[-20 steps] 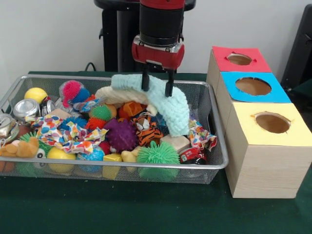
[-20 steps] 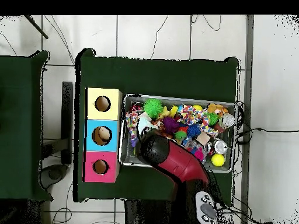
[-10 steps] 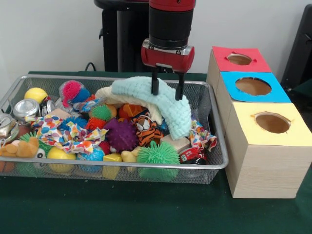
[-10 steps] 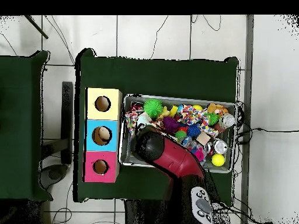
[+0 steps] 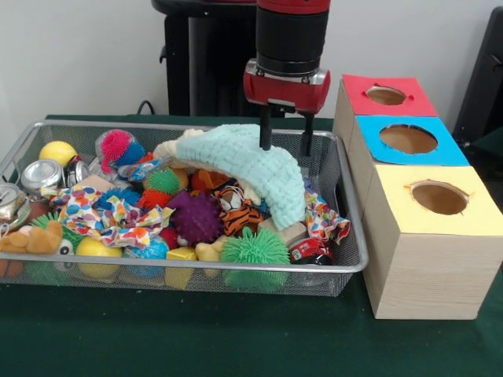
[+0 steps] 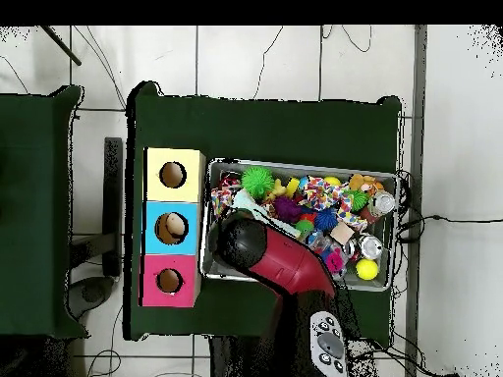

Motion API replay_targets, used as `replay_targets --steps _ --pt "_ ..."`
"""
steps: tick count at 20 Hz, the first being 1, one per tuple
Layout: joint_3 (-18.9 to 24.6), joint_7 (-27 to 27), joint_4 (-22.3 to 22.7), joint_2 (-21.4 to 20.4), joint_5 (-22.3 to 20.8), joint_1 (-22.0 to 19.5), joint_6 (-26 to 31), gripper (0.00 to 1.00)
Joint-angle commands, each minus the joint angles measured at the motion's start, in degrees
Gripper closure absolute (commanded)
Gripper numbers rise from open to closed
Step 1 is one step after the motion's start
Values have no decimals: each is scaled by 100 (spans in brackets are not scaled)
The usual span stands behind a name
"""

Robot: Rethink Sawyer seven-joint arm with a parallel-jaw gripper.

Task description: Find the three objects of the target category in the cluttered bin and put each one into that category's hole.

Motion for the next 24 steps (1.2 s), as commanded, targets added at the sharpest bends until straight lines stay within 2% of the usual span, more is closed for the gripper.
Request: replay_targets --steps 1,6,12,17,24 --pt "-157 1293 -260 -150 -10 139 786 0" --pt "-366 1315 -581 -359 -69 259 1276 0" --pt "-5 1105 -692 -267 108 -10 889 0" --pt "39 594 -1059 -43 -275 -99 737 0" --pt "204 493 -1392 254 -352 -205 560 0"
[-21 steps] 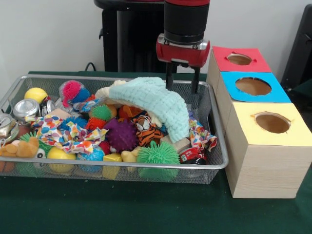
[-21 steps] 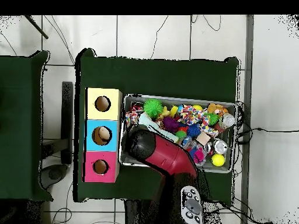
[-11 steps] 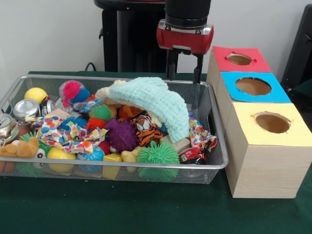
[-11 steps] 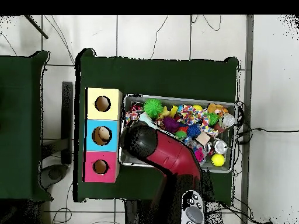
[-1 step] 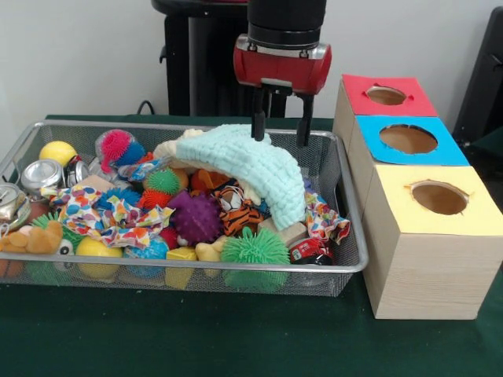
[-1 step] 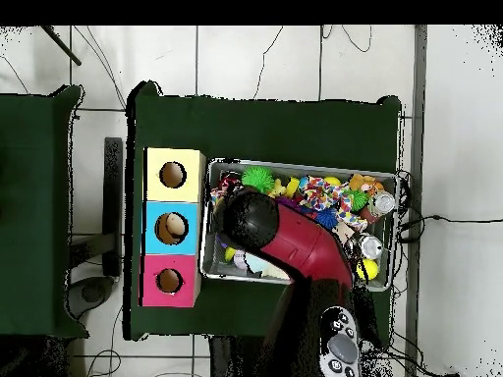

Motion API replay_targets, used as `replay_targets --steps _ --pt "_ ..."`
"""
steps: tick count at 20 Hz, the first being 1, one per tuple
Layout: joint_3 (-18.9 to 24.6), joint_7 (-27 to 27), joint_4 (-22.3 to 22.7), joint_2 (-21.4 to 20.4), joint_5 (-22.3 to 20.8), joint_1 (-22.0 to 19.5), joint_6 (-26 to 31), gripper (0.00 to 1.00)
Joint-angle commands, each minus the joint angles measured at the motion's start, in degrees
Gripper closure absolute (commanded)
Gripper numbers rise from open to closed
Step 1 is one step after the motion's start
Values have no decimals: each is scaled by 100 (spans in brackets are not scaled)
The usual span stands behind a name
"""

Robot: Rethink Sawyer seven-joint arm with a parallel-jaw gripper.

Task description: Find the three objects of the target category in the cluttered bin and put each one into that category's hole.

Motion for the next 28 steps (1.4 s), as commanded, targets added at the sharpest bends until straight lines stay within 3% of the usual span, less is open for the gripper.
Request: replay_targets --steps 1,11,28 --pt "472 479 -605 426 -305 -227 -28 0" --pt "938 7 -781 947 -797 -647 -725 0" --pt "1194 141 -511 1121 -1431 -925 -338 0"
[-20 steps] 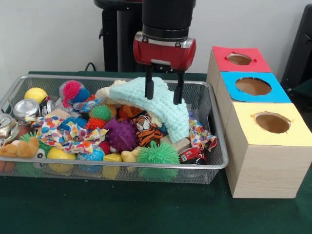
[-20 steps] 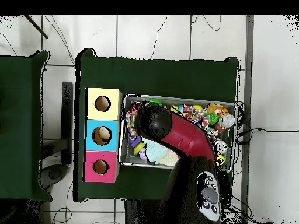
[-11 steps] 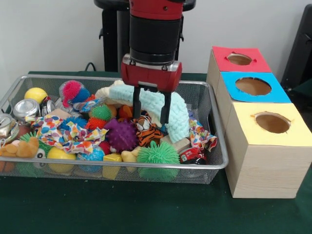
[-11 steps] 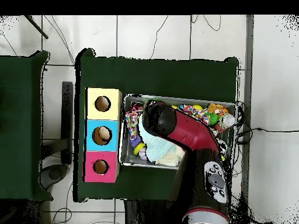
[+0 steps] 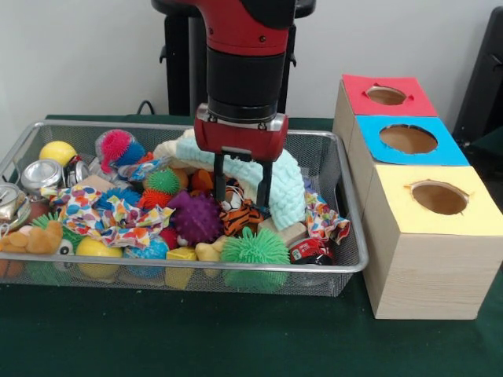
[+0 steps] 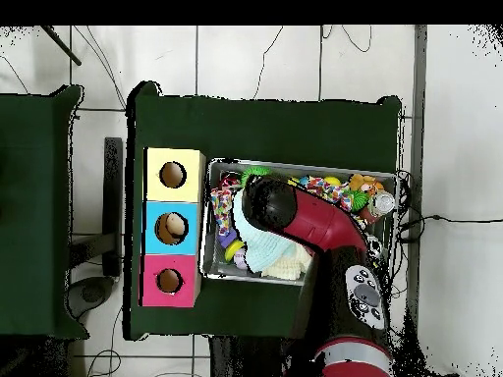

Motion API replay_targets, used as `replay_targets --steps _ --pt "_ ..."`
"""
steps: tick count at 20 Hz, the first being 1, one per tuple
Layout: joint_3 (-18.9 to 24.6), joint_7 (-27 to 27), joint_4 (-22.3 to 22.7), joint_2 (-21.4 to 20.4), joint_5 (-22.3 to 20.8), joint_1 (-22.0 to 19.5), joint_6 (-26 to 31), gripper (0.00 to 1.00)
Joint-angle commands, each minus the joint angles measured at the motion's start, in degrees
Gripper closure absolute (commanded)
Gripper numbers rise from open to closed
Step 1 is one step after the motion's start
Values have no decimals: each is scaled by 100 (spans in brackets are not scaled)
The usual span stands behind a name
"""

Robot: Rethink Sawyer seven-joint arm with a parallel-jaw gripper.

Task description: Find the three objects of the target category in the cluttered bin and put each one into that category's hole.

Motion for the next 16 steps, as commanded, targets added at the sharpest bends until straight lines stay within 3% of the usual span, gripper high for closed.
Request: replay_targets --steps 1,13,16 --pt "555 147 65 333 -455 -170 119 0" --pt "549 245 -237 759 -817 -186 -223 0" --pt "460 243 -345 848 -870 -145 18 0"
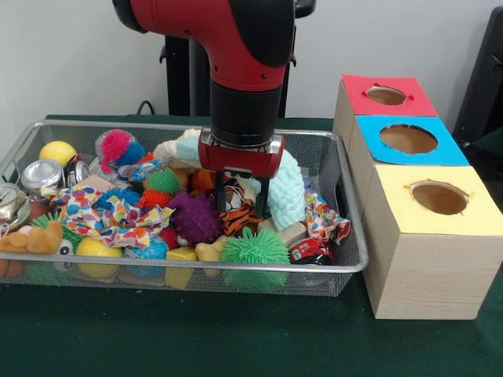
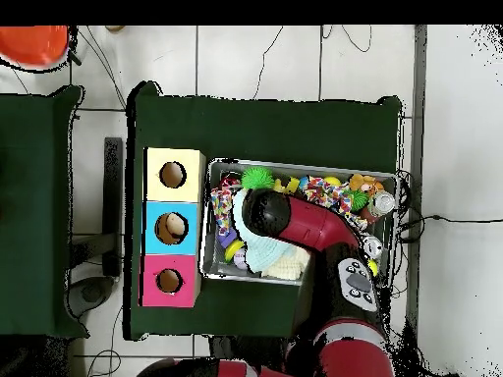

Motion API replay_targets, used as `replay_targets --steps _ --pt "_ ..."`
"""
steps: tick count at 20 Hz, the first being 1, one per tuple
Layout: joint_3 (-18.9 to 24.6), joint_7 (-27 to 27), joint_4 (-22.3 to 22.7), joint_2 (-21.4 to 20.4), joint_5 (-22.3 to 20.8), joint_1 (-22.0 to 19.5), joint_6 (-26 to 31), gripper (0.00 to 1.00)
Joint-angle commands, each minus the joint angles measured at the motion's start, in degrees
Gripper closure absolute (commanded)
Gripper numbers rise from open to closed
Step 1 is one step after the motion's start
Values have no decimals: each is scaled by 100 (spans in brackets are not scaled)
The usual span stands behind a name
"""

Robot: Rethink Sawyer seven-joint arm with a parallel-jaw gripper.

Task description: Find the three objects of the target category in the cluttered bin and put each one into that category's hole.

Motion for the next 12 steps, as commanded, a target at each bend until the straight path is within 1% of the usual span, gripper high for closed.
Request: replay_targets --steps 1,4,6,10,12 --pt "433 201 -307 438 -375 -125 104 0" --pt "421 154 -266 502 -438 -103 410 0" --pt "404 144 -230 534 -495 -83 442 0" --pt "254 132 -375 632 -540 65 903 0" --pt "189 108 -540 704 -544 141 1265 0"
